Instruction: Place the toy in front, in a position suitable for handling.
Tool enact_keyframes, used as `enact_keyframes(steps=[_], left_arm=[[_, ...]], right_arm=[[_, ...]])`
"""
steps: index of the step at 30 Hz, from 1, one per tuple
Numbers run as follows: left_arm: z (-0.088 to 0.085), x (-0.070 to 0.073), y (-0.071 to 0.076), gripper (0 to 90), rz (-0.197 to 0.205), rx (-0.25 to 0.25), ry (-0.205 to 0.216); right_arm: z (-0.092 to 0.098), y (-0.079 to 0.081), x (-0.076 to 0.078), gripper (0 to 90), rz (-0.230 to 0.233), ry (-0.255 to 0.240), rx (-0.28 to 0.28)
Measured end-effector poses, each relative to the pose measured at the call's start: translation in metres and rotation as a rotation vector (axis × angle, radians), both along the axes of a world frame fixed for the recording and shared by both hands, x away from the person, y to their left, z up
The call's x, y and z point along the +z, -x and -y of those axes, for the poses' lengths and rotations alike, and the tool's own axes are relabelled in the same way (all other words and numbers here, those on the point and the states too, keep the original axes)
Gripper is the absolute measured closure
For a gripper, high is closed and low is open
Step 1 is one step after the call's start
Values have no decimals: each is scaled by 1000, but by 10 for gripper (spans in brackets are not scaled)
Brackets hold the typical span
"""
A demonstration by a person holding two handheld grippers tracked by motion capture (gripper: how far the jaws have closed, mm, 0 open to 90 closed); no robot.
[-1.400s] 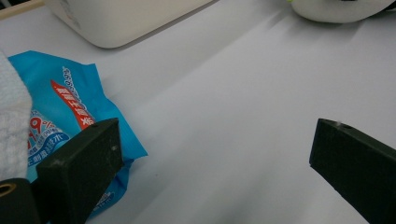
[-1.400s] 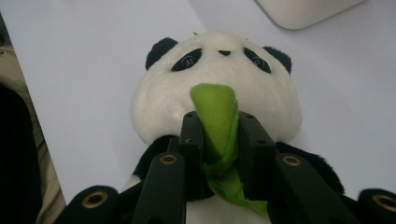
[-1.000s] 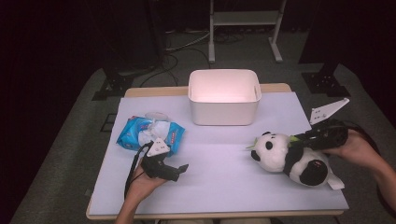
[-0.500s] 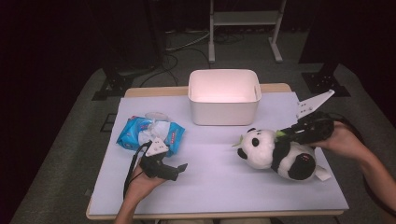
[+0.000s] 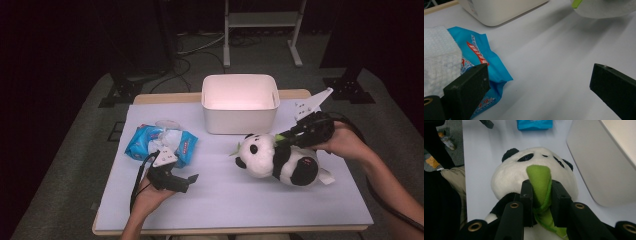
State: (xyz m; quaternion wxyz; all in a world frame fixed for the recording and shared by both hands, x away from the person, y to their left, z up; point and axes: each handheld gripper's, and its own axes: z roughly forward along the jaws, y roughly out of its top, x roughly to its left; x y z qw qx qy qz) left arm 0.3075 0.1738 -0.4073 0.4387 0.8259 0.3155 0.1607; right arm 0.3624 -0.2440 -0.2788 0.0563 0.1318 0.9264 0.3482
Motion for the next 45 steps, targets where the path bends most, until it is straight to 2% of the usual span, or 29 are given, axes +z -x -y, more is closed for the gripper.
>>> enact_keyframes(steps=[11,28,30,33,37,38,39,45], left_arm=[[-5,1,0,21,3,12,5],[-13,0,-2,21,-1,30,4],[-14,0,-2,21,-1,32,4],[-15,0,-2,21,1,37,7],[-18,1,-1,21,4,43,11],[-18,1,-1,21,4,43,12],[-18,1,-1,21,3,43,13],[-16,1,-1,21,5,39,13]], right_arm=[[-44,-10,3,733,3,3,83],[-84,-18,-8,731,-12,-1,158],[-89,-18,-12,729,-17,-4,165],[-95,-20,-23,729,-36,22,174],[-102,-18,-50,725,-89,83,209],[-102,-16,-56,725,-119,59,217],[-102,-15,-57,724,-124,49,217],[-98,-10,-58,717,-122,38,211]])
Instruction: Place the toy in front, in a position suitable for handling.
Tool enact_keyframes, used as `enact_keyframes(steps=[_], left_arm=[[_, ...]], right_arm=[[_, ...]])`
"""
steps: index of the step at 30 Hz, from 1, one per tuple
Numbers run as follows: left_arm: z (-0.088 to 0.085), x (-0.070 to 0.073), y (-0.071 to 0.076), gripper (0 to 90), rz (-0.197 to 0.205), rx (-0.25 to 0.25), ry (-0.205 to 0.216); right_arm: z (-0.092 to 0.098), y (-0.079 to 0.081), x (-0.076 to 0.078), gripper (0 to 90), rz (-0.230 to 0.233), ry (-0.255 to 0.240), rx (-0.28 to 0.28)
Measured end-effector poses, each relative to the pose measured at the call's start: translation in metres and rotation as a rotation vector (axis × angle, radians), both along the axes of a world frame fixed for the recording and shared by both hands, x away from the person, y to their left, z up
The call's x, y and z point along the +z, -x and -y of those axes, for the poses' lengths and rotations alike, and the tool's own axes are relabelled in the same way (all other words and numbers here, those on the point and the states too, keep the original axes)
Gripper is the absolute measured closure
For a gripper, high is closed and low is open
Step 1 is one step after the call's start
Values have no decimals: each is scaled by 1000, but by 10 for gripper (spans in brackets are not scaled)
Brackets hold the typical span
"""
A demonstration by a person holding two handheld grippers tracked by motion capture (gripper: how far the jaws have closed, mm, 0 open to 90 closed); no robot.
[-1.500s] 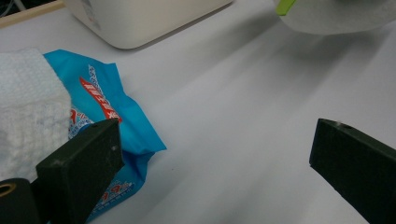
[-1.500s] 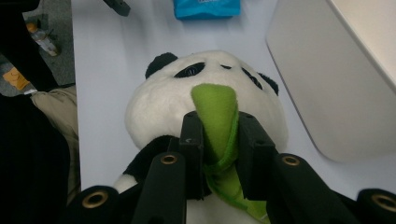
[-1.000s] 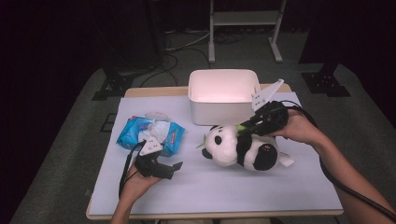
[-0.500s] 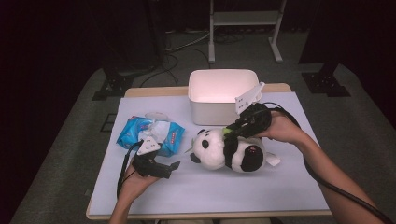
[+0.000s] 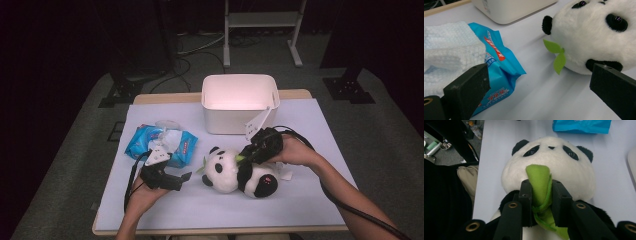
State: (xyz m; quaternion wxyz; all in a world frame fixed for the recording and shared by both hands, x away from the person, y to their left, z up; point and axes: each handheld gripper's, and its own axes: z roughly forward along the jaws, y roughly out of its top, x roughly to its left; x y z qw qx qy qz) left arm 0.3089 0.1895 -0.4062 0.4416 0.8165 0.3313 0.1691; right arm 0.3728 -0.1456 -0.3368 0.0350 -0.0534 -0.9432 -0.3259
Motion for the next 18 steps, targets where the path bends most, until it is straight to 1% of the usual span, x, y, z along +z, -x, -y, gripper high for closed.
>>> enact_keyframes(steps=[5,8,9,11,13,14,15,16,18], left_arm=[[0,0,0,21,0,0,-1],[0,0,0,21,-1,0,-1],[0,0,0,21,-2,0,0],[0,0,0,21,-1,-4,-4],[1,1,1,21,1,-8,-6],[1,1,1,21,1,-9,-6],[2,1,1,21,0,-10,-7],[2,1,1,21,0,-13,-8],[3,0,1,21,-2,-19,-13]], right_arm=[[3,3,0,694,8,-12,-5],[4,4,1,669,11,-19,-18],[5,4,1,644,11,-22,-20],[7,4,2,625,12,-25,-25],[11,5,5,546,14,-40,-41],[14,4,6,547,4,-48,-48],[16,4,7,544,6,-57,-48],[19,5,9,525,11,-62,-55],[25,6,12,491,6,-71,-66]])
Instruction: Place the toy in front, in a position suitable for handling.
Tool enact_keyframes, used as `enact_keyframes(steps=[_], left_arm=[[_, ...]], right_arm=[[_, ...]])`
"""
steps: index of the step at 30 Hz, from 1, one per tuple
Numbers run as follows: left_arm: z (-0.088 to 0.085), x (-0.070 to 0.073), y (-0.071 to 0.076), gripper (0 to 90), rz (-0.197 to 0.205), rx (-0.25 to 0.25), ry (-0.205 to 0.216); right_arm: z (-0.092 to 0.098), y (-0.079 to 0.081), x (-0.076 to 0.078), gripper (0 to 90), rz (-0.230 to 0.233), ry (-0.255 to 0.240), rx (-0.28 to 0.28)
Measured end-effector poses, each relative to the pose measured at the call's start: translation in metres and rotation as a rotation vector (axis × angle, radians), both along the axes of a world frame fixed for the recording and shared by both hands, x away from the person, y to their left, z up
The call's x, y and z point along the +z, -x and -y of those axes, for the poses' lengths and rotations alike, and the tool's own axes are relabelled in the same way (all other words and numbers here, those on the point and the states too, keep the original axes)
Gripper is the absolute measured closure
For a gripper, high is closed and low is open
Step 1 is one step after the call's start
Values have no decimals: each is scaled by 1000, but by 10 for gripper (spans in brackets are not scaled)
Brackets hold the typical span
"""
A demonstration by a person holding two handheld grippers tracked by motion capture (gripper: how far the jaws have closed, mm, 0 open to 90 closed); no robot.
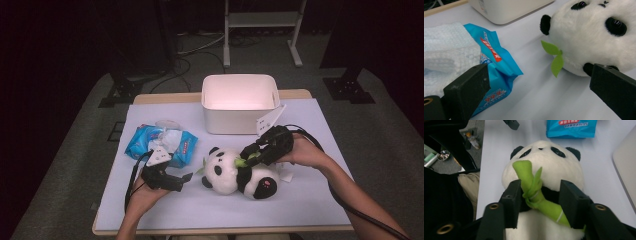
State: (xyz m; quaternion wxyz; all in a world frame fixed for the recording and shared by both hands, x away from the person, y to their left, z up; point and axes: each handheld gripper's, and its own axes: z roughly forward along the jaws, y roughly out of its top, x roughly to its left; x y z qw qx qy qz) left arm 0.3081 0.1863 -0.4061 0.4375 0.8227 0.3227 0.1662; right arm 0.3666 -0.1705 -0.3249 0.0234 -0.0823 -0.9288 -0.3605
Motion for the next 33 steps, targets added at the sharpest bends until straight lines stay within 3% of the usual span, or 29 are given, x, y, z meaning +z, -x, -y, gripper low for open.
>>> enact_keyframes(steps=[4,7,15,23,33], left_arm=[[2,0,0,21,-5,-8,-4],[2,0,0,21,-2,-15,-1],[5,-1,-1,21,-8,-35,-1],[6,3,-2,44,-7,-67,-6],[6,12,-3,45,12,-102,-29]], right_arm=[[14,2,3,415,-5,-36,-41],[25,4,3,394,0,-32,-58],[50,11,3,372,-7,-63,-99],[74,20,1,351,2,-57,-132],[107,35,-12,330,-10,-74,-203]])
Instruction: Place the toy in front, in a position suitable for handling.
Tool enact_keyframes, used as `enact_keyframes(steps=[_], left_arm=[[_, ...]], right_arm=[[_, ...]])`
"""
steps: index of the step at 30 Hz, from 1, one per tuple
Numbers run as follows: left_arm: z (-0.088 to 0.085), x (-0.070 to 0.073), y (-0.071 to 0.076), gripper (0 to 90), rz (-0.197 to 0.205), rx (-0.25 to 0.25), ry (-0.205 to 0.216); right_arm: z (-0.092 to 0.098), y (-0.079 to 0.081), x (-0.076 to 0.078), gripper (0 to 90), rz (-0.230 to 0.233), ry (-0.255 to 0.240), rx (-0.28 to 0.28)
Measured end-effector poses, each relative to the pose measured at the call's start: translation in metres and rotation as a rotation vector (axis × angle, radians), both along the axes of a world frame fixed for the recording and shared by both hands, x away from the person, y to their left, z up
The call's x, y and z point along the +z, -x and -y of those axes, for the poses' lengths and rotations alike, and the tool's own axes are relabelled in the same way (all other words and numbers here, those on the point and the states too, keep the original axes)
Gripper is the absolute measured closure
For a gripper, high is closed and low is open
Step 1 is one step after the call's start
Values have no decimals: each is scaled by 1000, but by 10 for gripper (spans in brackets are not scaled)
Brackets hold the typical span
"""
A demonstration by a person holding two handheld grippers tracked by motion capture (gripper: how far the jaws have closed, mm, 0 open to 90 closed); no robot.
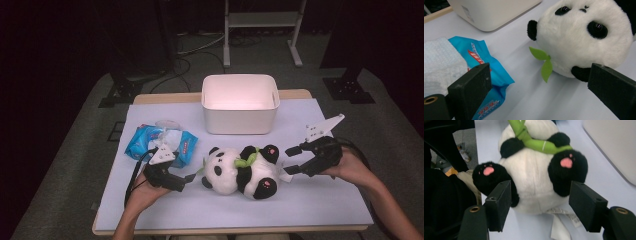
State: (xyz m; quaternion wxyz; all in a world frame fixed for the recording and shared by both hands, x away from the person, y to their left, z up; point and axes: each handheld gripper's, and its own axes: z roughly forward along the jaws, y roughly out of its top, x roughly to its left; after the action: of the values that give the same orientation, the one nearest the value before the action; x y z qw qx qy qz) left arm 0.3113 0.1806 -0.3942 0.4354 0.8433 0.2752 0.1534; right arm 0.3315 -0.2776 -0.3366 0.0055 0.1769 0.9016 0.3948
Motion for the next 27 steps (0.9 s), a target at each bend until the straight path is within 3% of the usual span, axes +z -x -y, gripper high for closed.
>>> enact_keyframes(steps=[14,17,27], left_arm=[[-2,15,-10,75,2,-58,-22],[-3,18,-13,78,2,-69,-32],[-17,28,-22,161,12,-72,-57]], right_arm=[[22,6,-19,288,-19,-15,-53],[23,8,-23,288,-18,-30,-59],[23,11,-34,286,-36,-6,-58]])
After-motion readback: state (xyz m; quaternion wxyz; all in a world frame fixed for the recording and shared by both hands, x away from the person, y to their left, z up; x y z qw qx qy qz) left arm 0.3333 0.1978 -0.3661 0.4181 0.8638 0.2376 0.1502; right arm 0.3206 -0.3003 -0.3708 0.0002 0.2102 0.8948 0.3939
